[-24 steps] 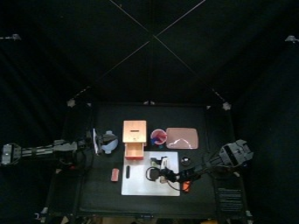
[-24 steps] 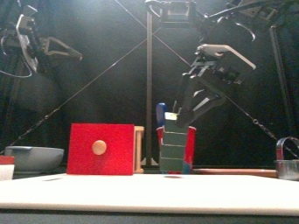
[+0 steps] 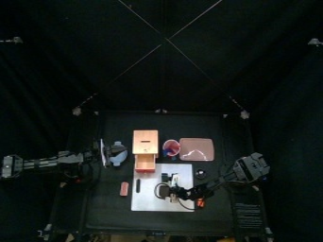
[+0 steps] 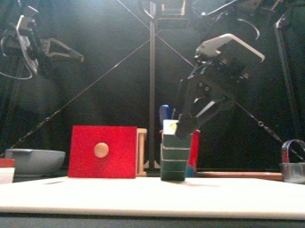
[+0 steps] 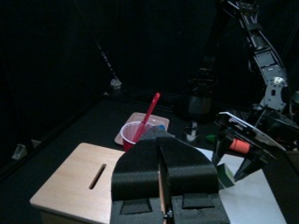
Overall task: Place sushi on board then cut the sushi with the knife then place the pieces on the plate
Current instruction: Pick knife at handle with right hand
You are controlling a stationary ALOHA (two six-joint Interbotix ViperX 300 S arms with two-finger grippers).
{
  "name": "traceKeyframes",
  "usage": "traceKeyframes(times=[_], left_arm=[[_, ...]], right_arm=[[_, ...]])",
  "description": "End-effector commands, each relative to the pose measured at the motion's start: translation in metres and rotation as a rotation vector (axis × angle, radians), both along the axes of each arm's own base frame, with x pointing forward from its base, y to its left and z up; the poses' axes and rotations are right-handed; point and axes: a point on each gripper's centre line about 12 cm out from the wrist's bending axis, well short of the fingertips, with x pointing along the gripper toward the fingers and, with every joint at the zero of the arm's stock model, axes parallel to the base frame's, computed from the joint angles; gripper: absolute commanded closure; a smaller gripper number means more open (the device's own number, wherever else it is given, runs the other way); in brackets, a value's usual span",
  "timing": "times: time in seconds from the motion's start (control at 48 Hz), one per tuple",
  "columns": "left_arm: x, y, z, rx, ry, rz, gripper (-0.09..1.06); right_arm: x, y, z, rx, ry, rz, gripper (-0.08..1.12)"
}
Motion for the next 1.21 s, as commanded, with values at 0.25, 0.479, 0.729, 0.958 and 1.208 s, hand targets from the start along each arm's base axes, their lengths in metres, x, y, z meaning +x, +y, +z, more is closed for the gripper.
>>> traceKeyframes(times=[0.25, 0.479, 0.729, 0.958, 1.208], left_arm=[[0.000, 0.002, 0.002, -0.034, -0.018, 0.014, 0.92], [-0.001, 0.002, -0.005, -0.040, -0.004, 0.017, 0.92], [-0.001, 0.002, -0.001, -0.038, -0.017, 0.015, 0.92], [-0.001, 0.002, 0.001, -0.033, -0.027, 0.015, 0.92], [-0.001, 0.002, -0.004, -0.038, -0.016, 0.016, 0.92]], right_arm=[[0.006, 0.050, 0.006, 0.091, -0.017, 0.032, 0.09], [0.007, 0.050, 0.013, 0.050, -0.012, -0.017, 0.09], [0.006, 0.005, 0.037, 0.112, -0.056, -0.139, 0.09], [-0.019, -0.046, 0.073, 0.194, -0.146, -0.230, 0.09], [-0.065, -0.108, 0.117, 0.202, -0.195, -0.293, 0.09]])
